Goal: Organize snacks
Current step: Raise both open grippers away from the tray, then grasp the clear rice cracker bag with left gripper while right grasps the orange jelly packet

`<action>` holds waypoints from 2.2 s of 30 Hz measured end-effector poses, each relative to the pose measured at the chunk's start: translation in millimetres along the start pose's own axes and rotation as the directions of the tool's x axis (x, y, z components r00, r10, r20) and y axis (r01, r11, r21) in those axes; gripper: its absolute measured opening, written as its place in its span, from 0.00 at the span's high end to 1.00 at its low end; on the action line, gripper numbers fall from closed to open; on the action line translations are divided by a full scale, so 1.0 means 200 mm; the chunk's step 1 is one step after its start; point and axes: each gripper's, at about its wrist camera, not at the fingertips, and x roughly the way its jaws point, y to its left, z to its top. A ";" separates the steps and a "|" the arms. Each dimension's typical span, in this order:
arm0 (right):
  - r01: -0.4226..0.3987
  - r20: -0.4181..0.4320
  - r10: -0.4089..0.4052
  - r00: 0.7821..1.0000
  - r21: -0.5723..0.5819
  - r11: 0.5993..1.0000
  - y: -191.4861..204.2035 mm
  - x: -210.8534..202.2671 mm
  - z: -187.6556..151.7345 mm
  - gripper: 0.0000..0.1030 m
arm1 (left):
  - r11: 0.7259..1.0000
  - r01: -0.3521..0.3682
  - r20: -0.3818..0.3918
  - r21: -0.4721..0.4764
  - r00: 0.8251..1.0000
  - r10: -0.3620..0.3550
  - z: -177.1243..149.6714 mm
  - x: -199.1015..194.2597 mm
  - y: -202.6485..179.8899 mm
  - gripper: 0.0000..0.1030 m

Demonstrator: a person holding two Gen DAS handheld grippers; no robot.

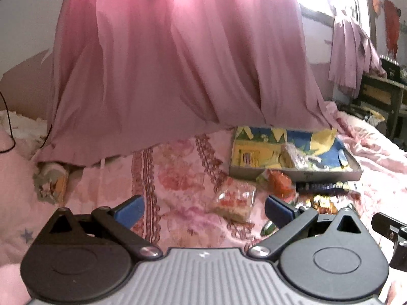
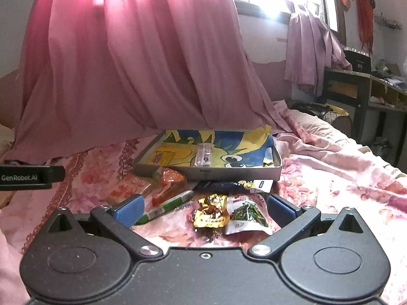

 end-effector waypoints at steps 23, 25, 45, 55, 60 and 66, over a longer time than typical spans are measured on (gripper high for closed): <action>-0.013 -0.171 -0.003 0.985 -0.094 0.996 0.10 0.10 -0.06 0.01 | 0.998 -0.059 -0.236 -0.003 0.970 0.057 -0.01 0.16 0.01 0.00; -0.013 -0.189 -0.004 0.982 -0.090 0.996 0.10 0.12 -0.06 0.01 | 0.998 -0.058 -0.286 -0.010 0.957 0.053 0.00 0.21 0.02 0.00; 0.032 -0.384 -0.028 0.923 0.003 0.999 0.01 0.37 -0.06 0.01 | 0.994 0.012 -0.474 0.109 0.880 0.041 0.11 0.67 0.00 0.00; 0.037 -0.398 -0.048 0.916 -0.034 0.999 -0.01 0.57 -0.02 0.01 | 0.985 0.136 -0.497 0.110 0.865 -0.064 0.13 0.88 0.01 0.00; -0.012 -0.308 -0.036 0.951 -0.152 0.988 0.06 0.68 0.03 0.01 | 0.970 0.149 -0.441 0.192 0.896 -0.051 0.14 0.96 -0.02 0.00; -0.097 -0.187 0.060 0.980 -0.191 0.977 0.07 0.80 0.16 0.01 | 0.941 0.218 -0.447 0.259 0.891 -0.083 0.12 1.04 -0.07 0.00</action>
